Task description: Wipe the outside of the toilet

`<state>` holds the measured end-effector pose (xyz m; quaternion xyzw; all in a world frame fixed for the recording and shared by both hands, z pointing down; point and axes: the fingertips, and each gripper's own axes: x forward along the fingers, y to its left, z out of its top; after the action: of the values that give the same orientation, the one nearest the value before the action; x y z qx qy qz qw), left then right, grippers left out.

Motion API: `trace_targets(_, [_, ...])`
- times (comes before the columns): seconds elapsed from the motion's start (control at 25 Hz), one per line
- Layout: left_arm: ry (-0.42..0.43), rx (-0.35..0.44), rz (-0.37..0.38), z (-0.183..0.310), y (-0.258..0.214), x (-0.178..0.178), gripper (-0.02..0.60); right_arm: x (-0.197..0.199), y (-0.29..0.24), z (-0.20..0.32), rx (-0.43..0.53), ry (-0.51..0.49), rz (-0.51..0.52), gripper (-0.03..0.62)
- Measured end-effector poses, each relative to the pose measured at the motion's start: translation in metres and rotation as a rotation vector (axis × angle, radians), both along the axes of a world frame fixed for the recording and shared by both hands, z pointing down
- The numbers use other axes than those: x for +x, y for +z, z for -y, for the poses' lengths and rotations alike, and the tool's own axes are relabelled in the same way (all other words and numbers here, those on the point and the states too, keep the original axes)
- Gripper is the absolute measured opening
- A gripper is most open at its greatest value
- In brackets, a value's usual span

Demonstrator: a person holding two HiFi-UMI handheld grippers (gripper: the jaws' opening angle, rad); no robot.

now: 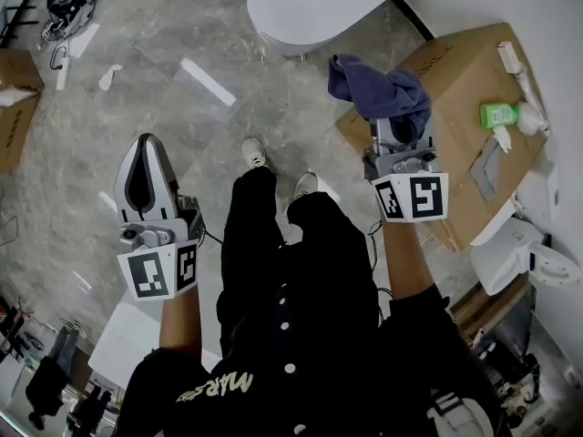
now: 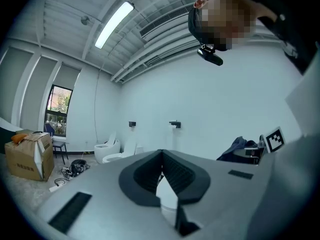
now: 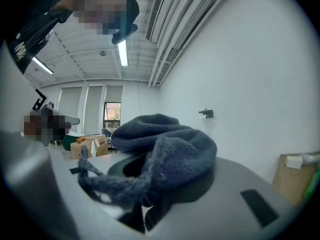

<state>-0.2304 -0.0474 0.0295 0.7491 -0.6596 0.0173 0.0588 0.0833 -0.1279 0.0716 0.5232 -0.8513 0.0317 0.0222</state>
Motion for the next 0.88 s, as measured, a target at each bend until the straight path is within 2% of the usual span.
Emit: trace_targets(0.88, [0.014,0.001,0.059,0.052,0.139,-0.017,0.011,-0.012,0.163,0.050,-0.046,-0.011,0.005,0.103])
